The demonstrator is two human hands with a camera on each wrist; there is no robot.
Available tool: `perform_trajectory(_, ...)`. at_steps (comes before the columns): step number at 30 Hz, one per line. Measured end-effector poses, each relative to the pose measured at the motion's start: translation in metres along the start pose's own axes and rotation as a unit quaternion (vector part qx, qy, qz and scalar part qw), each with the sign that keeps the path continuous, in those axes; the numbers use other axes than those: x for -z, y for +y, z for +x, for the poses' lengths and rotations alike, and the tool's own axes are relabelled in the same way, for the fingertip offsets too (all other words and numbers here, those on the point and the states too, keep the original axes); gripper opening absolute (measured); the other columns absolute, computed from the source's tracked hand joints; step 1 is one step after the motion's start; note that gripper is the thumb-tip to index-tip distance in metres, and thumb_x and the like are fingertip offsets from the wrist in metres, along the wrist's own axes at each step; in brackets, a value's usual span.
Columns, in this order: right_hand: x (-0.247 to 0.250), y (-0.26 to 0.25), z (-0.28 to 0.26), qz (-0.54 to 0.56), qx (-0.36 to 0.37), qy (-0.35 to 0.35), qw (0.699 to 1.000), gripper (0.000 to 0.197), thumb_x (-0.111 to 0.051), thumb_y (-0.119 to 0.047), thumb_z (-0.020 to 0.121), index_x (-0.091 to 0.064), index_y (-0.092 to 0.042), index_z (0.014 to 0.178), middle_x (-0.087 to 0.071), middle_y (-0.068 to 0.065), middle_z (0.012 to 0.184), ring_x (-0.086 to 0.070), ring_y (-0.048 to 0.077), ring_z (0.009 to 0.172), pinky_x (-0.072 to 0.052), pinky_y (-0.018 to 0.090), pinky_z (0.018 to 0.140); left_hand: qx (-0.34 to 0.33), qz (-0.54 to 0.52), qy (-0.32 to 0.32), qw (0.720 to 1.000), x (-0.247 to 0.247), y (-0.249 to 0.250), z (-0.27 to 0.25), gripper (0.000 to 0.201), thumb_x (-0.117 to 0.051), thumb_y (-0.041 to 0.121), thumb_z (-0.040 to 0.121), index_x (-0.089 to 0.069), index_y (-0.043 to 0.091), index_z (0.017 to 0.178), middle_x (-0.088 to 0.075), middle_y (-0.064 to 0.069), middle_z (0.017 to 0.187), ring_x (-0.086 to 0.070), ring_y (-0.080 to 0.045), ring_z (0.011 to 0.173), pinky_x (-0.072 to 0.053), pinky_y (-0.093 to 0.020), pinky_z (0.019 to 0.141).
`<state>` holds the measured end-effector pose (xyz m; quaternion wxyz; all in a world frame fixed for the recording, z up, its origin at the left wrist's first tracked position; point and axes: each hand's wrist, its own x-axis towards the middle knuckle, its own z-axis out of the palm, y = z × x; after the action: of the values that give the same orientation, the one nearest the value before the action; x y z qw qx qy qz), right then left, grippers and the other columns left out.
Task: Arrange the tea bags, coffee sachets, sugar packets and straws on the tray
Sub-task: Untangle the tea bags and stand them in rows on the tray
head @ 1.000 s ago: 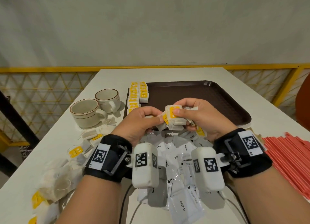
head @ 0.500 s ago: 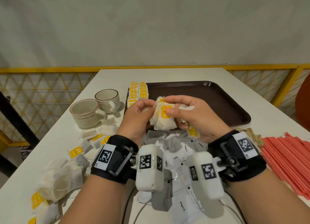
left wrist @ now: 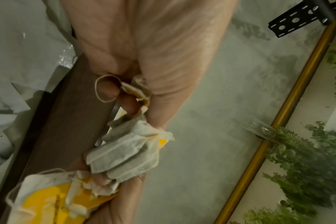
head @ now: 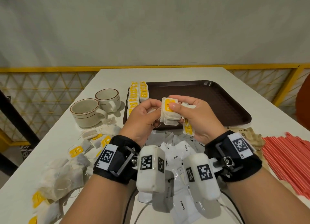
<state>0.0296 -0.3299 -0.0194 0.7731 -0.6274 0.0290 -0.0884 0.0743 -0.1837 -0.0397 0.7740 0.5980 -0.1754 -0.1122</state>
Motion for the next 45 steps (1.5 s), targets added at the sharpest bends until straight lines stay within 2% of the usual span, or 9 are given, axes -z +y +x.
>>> perform_trajectory(5,0.002,-0.001,0.001,-0.026,0.001,-0.009,1.000,0.009,-0.063,-0.006,0.089,-0.064,-0.004,0.097,-0.064,0.011,0.083,-0.059,0.012,0.064,-0.048,0.019,0.049,0.043,-0.080,0.000,0.996,-0.002,0.004,0.001,0.016,-0.050,0.000,0.092,-0.062,0.009,0.098,-0.064,-0.006,0.079,-0.049,-0.014,0.064,-0.039,-0.020,0.050)
perform_trajectory(9,0.008,-0.002,0.006,0.000,0.003,0.034,0.999,0.004,-0.060,-0.005,0.092,-0.062,-0.005,0.095,-0.058,0.005,0.069,-0.047,0.007,0.052,-0.041,0.016,0.044,0.130,-0.299,0.058,0.944,0.002,0.011,0.004,0.024,-0.040,0.000,0.091,-0.057,0.001,0.108,-0.064,-0.026,0.104,-0.063,-0.025,0.072,-0.052,-0.025,0.052)
perform_trajectory(11,0.011,-0.003,0.006,-0.008,0.001,0.034,0.999,0.010,-0.060,-0.006,0.092,-0.063,-0.004,0.101,-0.059,0.004,0.069,-0.047,0.007,0.052,-0.042,0.016,0.044,0.143,-0.366,0.072,0.917,0.006,0.012,0.004,0.029,-0.038,0.003,0.091,-0.056,-0.001,0.114,-0.056,-0.032,0.117,-0.063,-0.035,0.097,-0.059,-0.032,0.062)
perform_trajectory(14,0.011,-0.004,0.004,-0.027,-0.002,-0.003,1.000,0.019,-0.062,-0.006,0.090,-0.066,-0.006,0.108,-0.061,0.004,0.071,-0.047,0.007,0.052,-0.041,0.017,0.045,0.138,-0.396,0.078,0.904,0.009,0.016,0.004,0.040,-0.029,0.000,0.088,-0.052,0.001,0.121,-0.049,-0.033,0.126,-0.058,-0.039,0.105,-0.056,-0.042,0.078)
perform_trajectory(19,0.008,-0.003,0.002,-0.027,-0.032,-0.042,0.998,0.024,-0.063,-0.005,0.088,-0.067,-0.007,0.111,-0.060,0.000,0.063,-0.046,0.007,0.052,-0.040,0.016,0.044,0.105,-0.344,0.089,0.929,0.005,0.016,0.004,0.055,-0.018,-0.017,0.085,-0.047,0.003,0.126,-0.048,-0.031,0.129,-0.053,-0.037,0.119,-0.050,-0.044,0.086)
perform_trajectory(28,0.002,0.004,0.002,0.146,-0.143,-0.139,0.969,0.050,-0.061,-0.005,0.081,-0.054,0.001,0.130,-0.053,0.007,0.073,-0.045,0.006,0.052,-0.041,0.015,0.042,0.032,-0.191,0.070,0.979,0.004,0.011,0.004,0.033,-0.047,-0.018,0.085,-0.060,0.009,0.098,-0.069,-0.012,0.085,-0.068,-0.016,0.065,-0.058,-0.025,0.061)
perform_trajectory(33,0.000,0.005,0.002,0.095,-0.101,-0.084,0.987,0.034,-0.062,-0.003,0.084,-0.058,0.002,0.118,-0.055,0.007,0.067,-0.045,0.008,0.050,-0.040,0.015,0.041,0.000,-0.102,0.055,0.993,0.001,0.007,0.002,0.032,-0.054,-0.016,0.083,-0.059,0.013,0.093,-0.060,-0.009,0.091,-0.060,-0.017,0.075,-0.055,-0.025,0.062)
perform_trajectory(38,0.006,0.000,0.001,0.048,-0.073,-0.047,0.995,0.023,-0.059,-0.001,0.089,-0.060,0.005,0.111,-0.053,0.004,0.058,-0.044,0.006,0.045,-0.039,0.015,0.043,0.041,-0.049,0.008,0.998,0.003,0.011,0.000,0.026,-0.044,-0.011,0.088,-0.064,0.005,0.095,-0.064,-0.006,0.077,-0.060,-0.007,0.056,-0.046,-0.016,0.047)
perform_trajectory(45,0.010,0.000,0.005,-0.015,-0.028,0.023,0.999,0.023,-0.065,-0.004,0.087,-0.063,0.003,0.108,-0.058,0.014,0.080,-0.048,0.007,0.049,-0.041,0.017,0.044,0.037,0.027,0.033,0.998,0.009,0.002,0.001,0.010,-0.061,0.003,0.087,-0.068,0.011,0.087,-0.073,-0.003,0.078,-0.068,-0.012,0.071,-0.052,-0.021,0.065)
